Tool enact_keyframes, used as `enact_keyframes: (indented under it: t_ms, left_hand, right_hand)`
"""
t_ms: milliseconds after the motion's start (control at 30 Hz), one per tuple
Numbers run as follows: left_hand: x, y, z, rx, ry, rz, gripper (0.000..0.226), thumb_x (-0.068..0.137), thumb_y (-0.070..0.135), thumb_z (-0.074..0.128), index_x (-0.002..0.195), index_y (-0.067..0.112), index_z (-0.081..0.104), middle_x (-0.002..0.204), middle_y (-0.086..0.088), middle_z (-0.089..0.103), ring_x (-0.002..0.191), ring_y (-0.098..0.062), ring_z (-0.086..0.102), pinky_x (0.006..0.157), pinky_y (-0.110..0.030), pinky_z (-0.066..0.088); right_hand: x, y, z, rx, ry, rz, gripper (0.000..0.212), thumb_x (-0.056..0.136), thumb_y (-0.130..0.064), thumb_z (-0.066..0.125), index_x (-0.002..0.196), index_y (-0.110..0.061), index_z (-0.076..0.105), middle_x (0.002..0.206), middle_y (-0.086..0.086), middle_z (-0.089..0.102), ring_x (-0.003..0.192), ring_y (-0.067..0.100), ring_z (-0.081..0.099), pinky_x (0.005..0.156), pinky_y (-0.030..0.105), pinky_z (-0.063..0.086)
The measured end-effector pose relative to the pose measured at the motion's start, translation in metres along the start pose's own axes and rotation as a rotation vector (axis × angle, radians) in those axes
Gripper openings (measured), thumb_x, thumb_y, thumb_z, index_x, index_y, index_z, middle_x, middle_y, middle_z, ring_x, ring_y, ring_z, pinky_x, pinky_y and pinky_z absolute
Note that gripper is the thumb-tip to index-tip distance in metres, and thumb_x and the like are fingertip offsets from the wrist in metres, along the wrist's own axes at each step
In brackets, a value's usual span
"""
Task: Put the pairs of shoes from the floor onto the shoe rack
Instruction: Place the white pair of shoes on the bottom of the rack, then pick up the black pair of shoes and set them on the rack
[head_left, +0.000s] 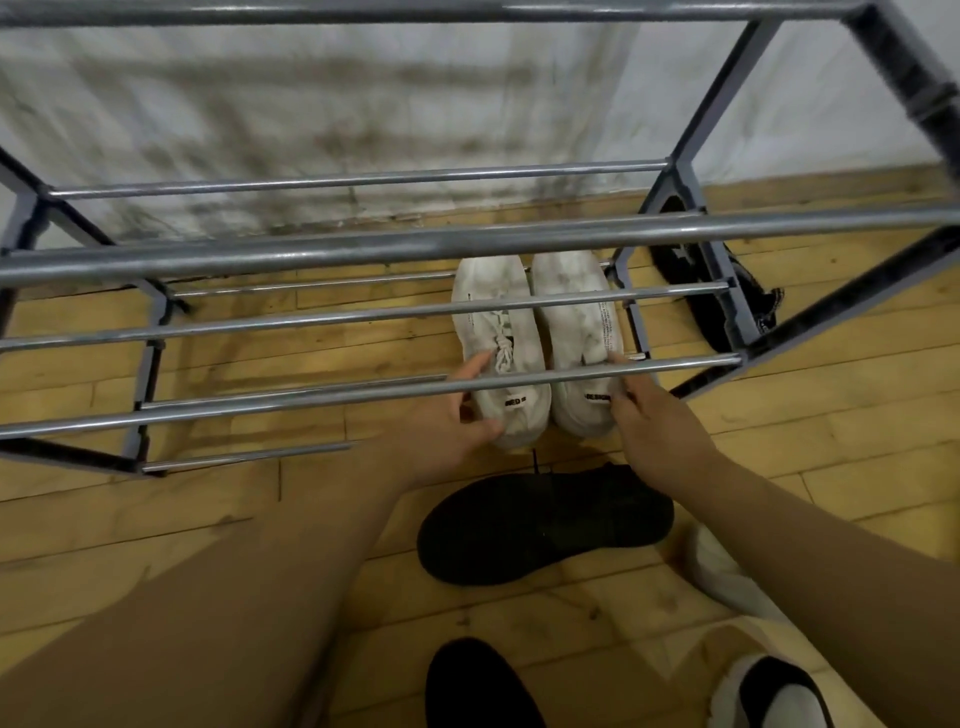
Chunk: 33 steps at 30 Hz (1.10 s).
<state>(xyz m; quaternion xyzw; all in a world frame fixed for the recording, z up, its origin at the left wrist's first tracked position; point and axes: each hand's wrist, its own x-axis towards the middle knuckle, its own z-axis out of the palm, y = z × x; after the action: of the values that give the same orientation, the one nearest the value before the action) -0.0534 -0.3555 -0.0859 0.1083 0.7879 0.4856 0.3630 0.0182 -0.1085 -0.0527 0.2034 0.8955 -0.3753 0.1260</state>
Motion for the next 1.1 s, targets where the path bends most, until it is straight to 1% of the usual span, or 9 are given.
enact_keyframes:
  t_ms: [100,233,333,467,533,633,800,967,1100]
  left_hand:
    - [0.004,-0.002,0.002,-0.001,-0.025,0.011,0.085,0.098,0.033,0.069,0.159,0.056,0.013,0.168,0.010,0.027,0.150,-0.012,0.033,0.124,-0.041,0.031]
    - [0.009,-0.003,0.008,0.058,-0.022,0.035,0.087,0.100,0.039,0.065,0.160,0.052,0.004,0.171,0.010,0.020,0.153,-0.013,0.028,0.125,-0.042,0.029]
    - [0.007,-0.003,0.014,0.153,0.016,0.015,0.086,0.096,0.058,0.057,0.156,0.059,-0.004,0.170,0.010,0.023,0.153,-0.017,0.031,0.123,-0.046,0.033]
    - [-0.017,0.004,0.029,0.442,0.220,0.003,0.081,0.092,0.069,0.051,0.159,0.048,0.011,0.159,0.004,0.043,0.142,-0.026,0.046,0.113,-0.050,0.043]
    - [-0.042,0.015,0.047,0.559,0.271,0.013,0.083,0.091,0.068,0.055,0.158,0.045,0.012,0.161,0.001,0.036,0.144,-0.030,0.039,0.115,-0.051,0.039]
    - [-0.071,0.016,0.075,0.652,0.121,-0.054,0.094,0.088,0.075,0.053,0.157,0.049,-0.004,0.170,-0.002,0.013,0.154,-0.032,0.022,0.121,-0.055,0.029]
    - [-0.091,-0.018,0.096,0.775,-0.023,-0.161,0.102,0.068,0.092,0.032,0.156,0.056,-0.004,0.171,0.000,0.010,0.151,-0.038,0.023,0.122,-0.055,0.026]
    - [-0.110,-0.041,0.085,0.748,-0.134,-0.189,0.095,0.086,0.057,0.062,0.158,0.054,0.001,0.171,0.011,-0.015,0.152,-0.047,0.015,0.125,-0.056,0.021]
    - [-0.110,-0.044,0.080,0.634,-0.072,-0.147,0.095,0.086,0.052,0.069,0.160,0.052,0.008,0.172,0.012,-0.006,0.153,-0.039,0.017,0.125,-0.049,0.021]
  right_hand:
    - [-0.012,0.012,0.008,-0.011,0.050,-0.086,0.012,0.108,-0.028,0.041,0.103,-0.031,0.051,0.083,0.000,0.061,0.071,0.020,0.060,0.057,0.040,0.045]
    - [-0.022,0.011,0.003,-0.081,0.010,-0.094,0.046,0.106,-0.037,0.048,0.151,-0.033,0.039,0.126,-0.014,0.055,0.115,0.009,0.054,0.090,0.029,0.043]
    - [-0.033,0.011,-0.013,-0.210,-0.091,-0.067,0.065,0.105,-0.041,0.052,0.162,-0.032,0.022,0.157,-0.004,0.043,0.138,0.018,0.047,0.102,0.027,0.037]
    - [-0.048,0.017,-0.049,-0.444,-0.271,-0.106,0.070,0.101,-0.045,0.058,0.161,-0.035,0.024,0.162,-0.001,0.040,0.138,0.019,0.048,0.101,0.026,0.040]
    - [-0.057,0.020,-0.067,-0.526,-0.366,-0.106,0.070,0.098,-0.046,0.061,0.159,-0.035,0.029,0.163,-0.005,0.037,0.143,0.016,0.042,0.111,0.030,0.037]
    - [-0.069,0.026,-0.077,-0.559,-0.424,-0.110,0.076,0.093,-0.047,0.067,0.158,-0.034,0.031,0.162,-0.005,0.035,0.145,0.016,0.038,0.114,0.030,0.034]
    - [-0.074,0.046,-0.035,-0.623,-0.456,-0.238,0.096,0.082,-0.052,0.074,0.160,-0.032,0.023,0.160,0.004,0.027,0.143,0.028,0.032,0.115,0.038,0.035]
    - [-0.063,0.065,0.004,-0.619,-0.344,-0.202,0.096,0.084,-0.040,0.073,0.160,-0.035,0.014,0.163,0.009,0.016,0.143,0.037,0.031,0.114,0.046,0.041]
    - [-0.060,0.063,-0.003,-0.596,-0.338,-0.246,0.087,0.087,-0.037,0.071,0.159,-0.035,0.021,0.155,0.006,0.032,0.134,0.032,0.041,0.107,0.043,0.045]
